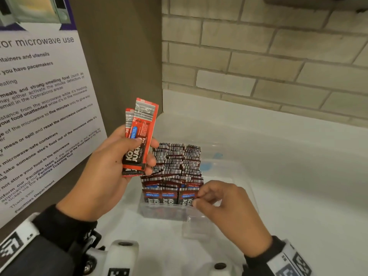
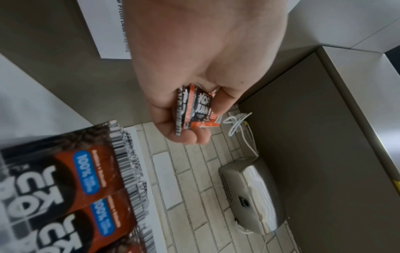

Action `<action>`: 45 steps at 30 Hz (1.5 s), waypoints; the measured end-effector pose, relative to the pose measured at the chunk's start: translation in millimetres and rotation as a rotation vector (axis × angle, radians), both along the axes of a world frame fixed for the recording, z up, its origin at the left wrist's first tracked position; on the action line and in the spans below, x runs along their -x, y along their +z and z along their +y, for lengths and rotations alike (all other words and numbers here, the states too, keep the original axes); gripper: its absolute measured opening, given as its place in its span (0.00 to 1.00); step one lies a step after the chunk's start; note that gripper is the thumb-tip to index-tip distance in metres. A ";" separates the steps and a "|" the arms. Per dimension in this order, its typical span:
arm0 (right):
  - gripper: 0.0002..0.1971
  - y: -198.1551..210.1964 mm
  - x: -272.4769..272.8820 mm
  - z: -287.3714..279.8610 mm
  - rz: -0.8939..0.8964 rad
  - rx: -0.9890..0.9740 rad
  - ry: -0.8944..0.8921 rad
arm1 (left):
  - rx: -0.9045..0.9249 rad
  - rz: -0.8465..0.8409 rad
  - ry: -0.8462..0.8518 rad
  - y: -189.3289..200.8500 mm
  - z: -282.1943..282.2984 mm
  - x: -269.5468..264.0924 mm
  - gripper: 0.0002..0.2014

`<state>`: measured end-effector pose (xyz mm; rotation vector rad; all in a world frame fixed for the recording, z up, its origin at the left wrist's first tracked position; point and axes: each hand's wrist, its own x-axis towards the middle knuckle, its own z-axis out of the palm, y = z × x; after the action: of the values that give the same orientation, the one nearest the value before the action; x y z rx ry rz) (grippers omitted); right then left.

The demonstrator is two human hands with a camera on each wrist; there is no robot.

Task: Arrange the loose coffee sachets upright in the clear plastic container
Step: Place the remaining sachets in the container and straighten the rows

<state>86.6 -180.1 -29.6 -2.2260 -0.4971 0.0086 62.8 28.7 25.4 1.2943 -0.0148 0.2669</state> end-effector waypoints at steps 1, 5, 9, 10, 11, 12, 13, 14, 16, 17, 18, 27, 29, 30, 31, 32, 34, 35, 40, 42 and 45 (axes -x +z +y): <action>0.05 1.8 0.3 -0.7 -0.001 -0.019 -0.009 | 0.012 0.007 -0.019 -0.5 -0.3 0.9 0.13; 0.08 3.3 1.4 2.3 -0.066 -0.019 0.002 | 0.077 0.053 -0.076 -3.3 -5.5 2.2 0.16; 0.06 9.0 1.4 -0.5 -0.067 -0.048 -0.008 | 0.079 0.099 -0.094 -3.4 -14.3 2.5 0.15; 0.07 13.6 0.6 -2.6 -0.103 -0.085 -0.033 | 0.076 0.107 -0.105 -2.6 -15.6 2.9 0.15; 0.06 19.5 -1.2 -4.0 -0.150 -0.130 -0.057 | 0.073 0.111 -0.122 -1.8 -16.6 3.1 0.14; 0.05 25.9 -3.6 -4.5 -0.193 -0.187 -0.074 | 0.075 0.116 -0.143 -0.4 -17.8 3.5 0.14; 0.03 31.8 -6.6 -4.0 -0.218 -0.258 -0.068 | 0.085 0.126 -0.168 1.5 -19.2 3.9 0.15; 0.05 37.1 -9.5 -2.7 -0.226 -0.328 -0.035 | 0.107 0.139 -0.199 3.0 -20.9 4.4 0.15; 0.16 45.9 -14.0 0.0 -0.248 -0.393 0.089 | 0.165 0.164 -0.307 5.9 -25.7 5.3 0.12; 0.21 50.1 -15.6 1.6 -0.294 -0.375 0.146 | 0.191 0.172 -0.372 6.6 -28.1 5.8 0.12; 0.24 54.4 -17.4 2.8 -0.372 -0.327 0.189 | 0.211 0.184 -0.429 6.4 -30.2 5.9 0.11; 0.07 88.3 -22.6 -7.8 -0.593 -0.072 0.265 | 0.228 0.160 -0.339 2.7 -31.5 3.9 0.19; 0.06 89.4 -22.7 -10.2 -0.421 -0.133 0.216 | 0.265 0.092 -0.289 4.0 -31.4 3.9 0.20; 0.07 87.2 -22.9 -10.6 -0.337 -0.166 0.188 | 0.263 0.069 -0.274 5.0 -32.5 4.7 0.19; 0.07 84.0 -22.9 -10.9 -0.270 -0.192 0.164 | 0.239 0.055 -0.247 5.5 -34.4 5.3 0.15; 0.07 80.7 -22.7 -10.9 -0.224 -0.201 0.149 | 0.187 0.050 -0.205 5.0 -36.2 5.0 0.10; 0.07 75.9 -20.8 -10.1 -0.180 -0.169 0.149 | 0.054 0.047 -0.102 1.9 -37.9 2.4 0.10; 0.07 74.5 -19.3 -9.6 -0.180 -0.141 0.156 | -0.003 0.040 -0.067 0.7 -37.9 0.8 0.12; 0.04 81.8 -13.3 -4.1 -0.286 -0.122 0.181 | -0.281 -0.045 -0.075 9.1 -38.0 -0.4 0.14; 0.05 83.3 -14.3 -5.1 -0.262 -0.212 0.194 | -0.259 -0.072 -0.077 14.0 -38.5 -1.4 0.13; 0.09 73.4 -18.6 -14.2 -0.202 -0.318 0.127 | -0.087 -0.087 -0.050 20.7 -30.3 -1.7 0.08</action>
<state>105.2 -194.3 43.7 -1.8903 -0.6992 -0.2164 64.5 -1.7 46.1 1.3660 -0.1334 0.2820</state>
